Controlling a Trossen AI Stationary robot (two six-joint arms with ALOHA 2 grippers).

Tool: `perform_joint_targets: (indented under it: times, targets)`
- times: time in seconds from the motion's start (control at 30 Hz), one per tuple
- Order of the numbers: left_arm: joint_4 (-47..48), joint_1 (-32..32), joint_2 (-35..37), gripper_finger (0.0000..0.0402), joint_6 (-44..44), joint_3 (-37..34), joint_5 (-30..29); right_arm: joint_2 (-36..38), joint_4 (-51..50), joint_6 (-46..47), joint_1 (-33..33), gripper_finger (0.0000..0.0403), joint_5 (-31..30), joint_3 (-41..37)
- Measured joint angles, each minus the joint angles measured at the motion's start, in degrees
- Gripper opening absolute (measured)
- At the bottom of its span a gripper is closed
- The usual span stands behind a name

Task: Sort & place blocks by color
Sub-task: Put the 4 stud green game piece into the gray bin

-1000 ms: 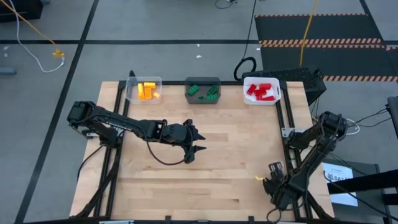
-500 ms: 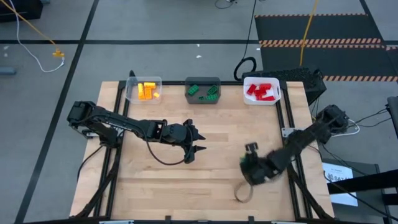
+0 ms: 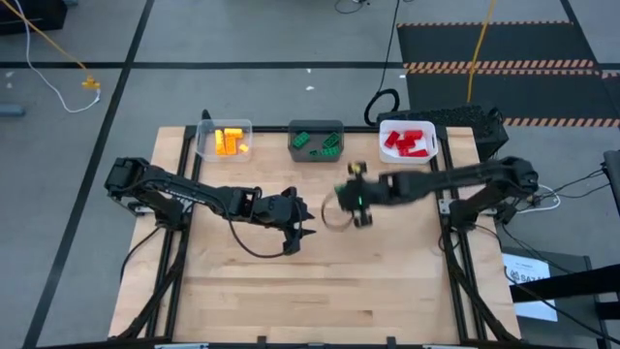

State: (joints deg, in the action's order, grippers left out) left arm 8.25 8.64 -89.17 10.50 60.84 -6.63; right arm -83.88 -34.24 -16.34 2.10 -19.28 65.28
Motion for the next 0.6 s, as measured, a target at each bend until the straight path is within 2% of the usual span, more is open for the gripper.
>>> perform_joint_targets:
  times: [0.13,0.37,0.6]
  targets:
    - [1.8,0.0,0.0,0.0200,-0.2,0.0,0.0,0.0,1.9,-6.8,-8.4,0.0109,0.3,4.3]
    - [1.9,-0.1,0.0,0.0200,-1.0,0.0,0.0,-1.0,13.4,-11.1,-22.0,0.0109,9.4,5.7]
    - [1.8,-1.0,0.0,0.0200,-1.0,0.0,0.0,-7.6,21.2,-11.6,-28.4,0.0109,15.0,5.7]
